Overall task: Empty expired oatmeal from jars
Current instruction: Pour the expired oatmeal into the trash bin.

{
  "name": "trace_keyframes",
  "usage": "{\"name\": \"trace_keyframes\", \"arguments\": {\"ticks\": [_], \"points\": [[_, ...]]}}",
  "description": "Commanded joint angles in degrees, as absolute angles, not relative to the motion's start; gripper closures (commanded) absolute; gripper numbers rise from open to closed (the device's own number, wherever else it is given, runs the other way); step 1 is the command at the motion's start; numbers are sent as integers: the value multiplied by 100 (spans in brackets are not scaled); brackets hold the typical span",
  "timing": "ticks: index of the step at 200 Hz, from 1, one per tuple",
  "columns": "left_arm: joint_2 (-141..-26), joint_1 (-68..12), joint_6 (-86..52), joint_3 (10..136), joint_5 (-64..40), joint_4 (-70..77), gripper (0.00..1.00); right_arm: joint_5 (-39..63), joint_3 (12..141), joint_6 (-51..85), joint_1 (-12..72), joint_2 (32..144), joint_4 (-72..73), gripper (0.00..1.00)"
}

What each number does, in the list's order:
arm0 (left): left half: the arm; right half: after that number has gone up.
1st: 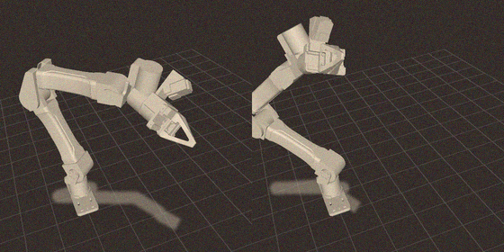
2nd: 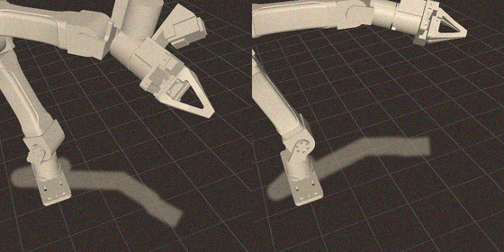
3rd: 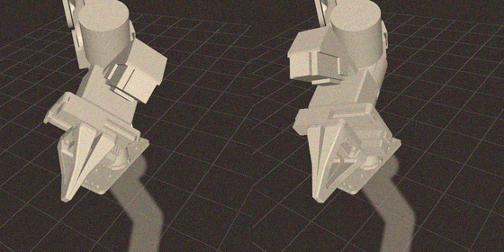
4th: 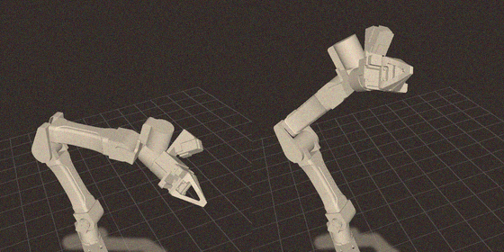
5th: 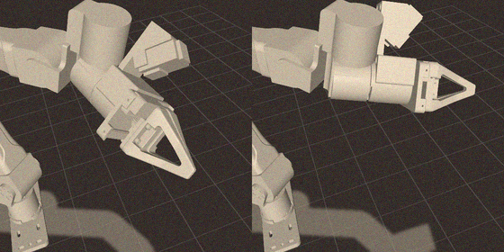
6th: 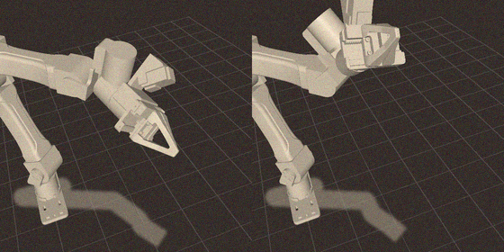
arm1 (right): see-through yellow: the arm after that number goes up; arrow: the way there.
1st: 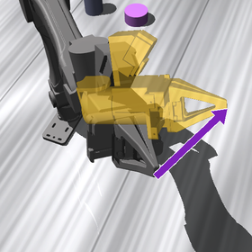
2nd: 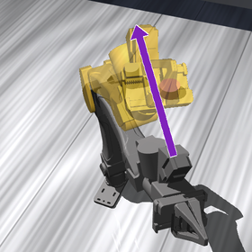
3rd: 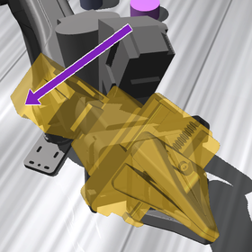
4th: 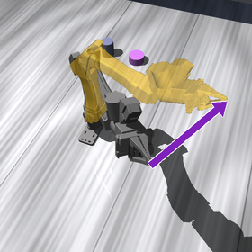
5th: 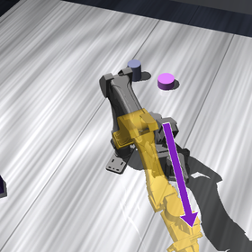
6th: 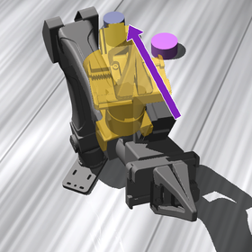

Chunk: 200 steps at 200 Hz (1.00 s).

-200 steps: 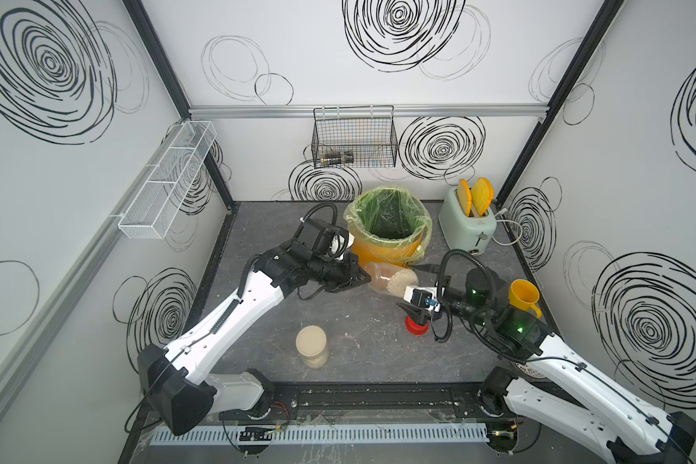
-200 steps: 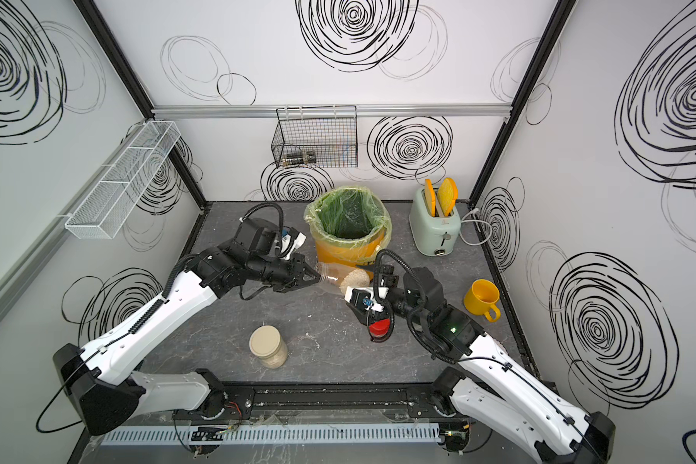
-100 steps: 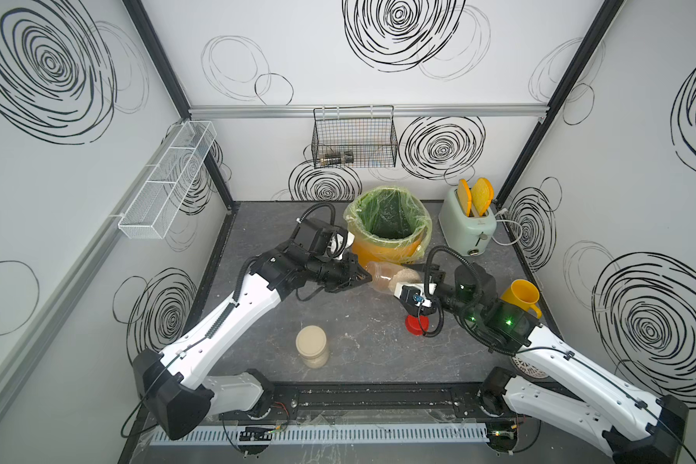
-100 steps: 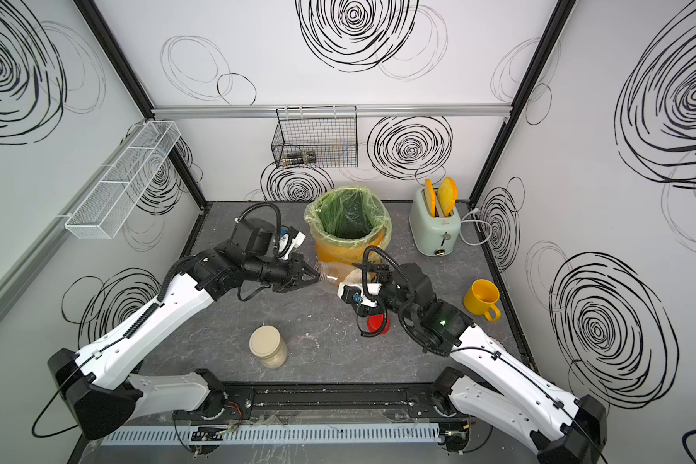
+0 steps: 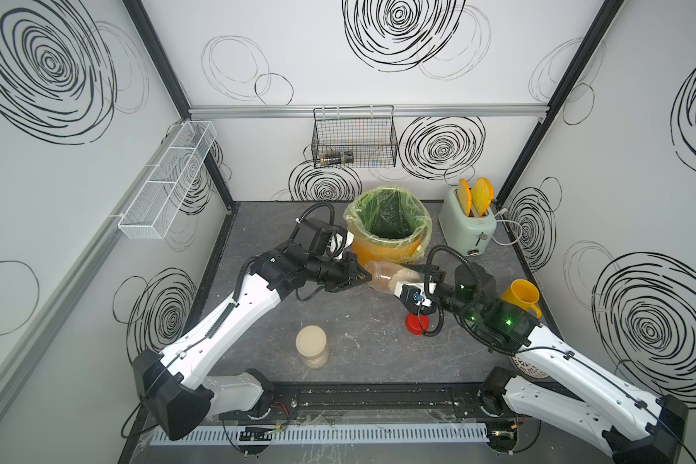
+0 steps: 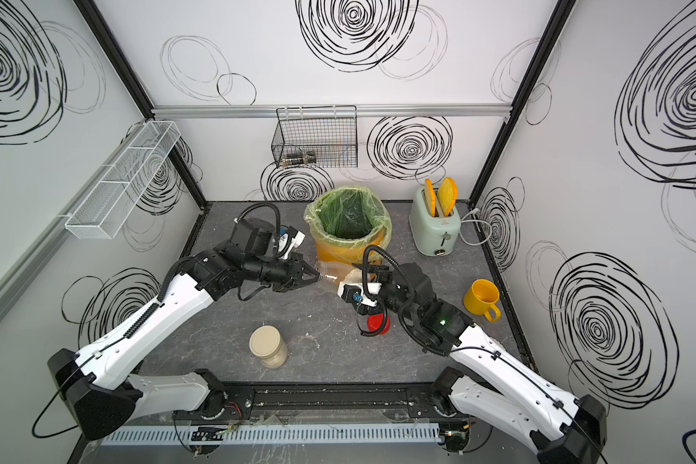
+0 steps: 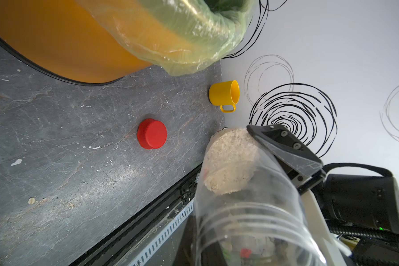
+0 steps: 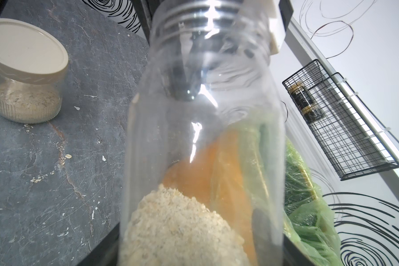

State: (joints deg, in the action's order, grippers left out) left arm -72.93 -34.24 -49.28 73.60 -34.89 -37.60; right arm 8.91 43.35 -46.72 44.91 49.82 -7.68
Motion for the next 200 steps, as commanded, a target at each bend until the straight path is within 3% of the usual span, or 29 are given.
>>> {"name": "trace_keyframes", "arguments": {"ticks": [1, 33, 83, 143, 200], "points": [[-7251, -3384, -4933, 7478, -3568, -3343, 83, 1125, 4513, -4520, 4522, 4910, -593, 44], [-7251, -3293, -4785, 7621, -3575, -3429, 56, 1140, 4424, -4456, 4494, 4835, -468, 45], [-7069, -3075, -4663, 7681, -3458, -3511, 41, 1137, 4416, -4315, 4149, 4647, -611, 50], [-6852, -2631, -4183, 7854, -2672, -3584, 35, 430, 5167, -4475, 3603, 4790, -1280, 52], [-6682, -2358, -3692, 7250, -2466, -3422, 33, -599, 6685, -5314, 3121, 5827, -2046, 54]]}}
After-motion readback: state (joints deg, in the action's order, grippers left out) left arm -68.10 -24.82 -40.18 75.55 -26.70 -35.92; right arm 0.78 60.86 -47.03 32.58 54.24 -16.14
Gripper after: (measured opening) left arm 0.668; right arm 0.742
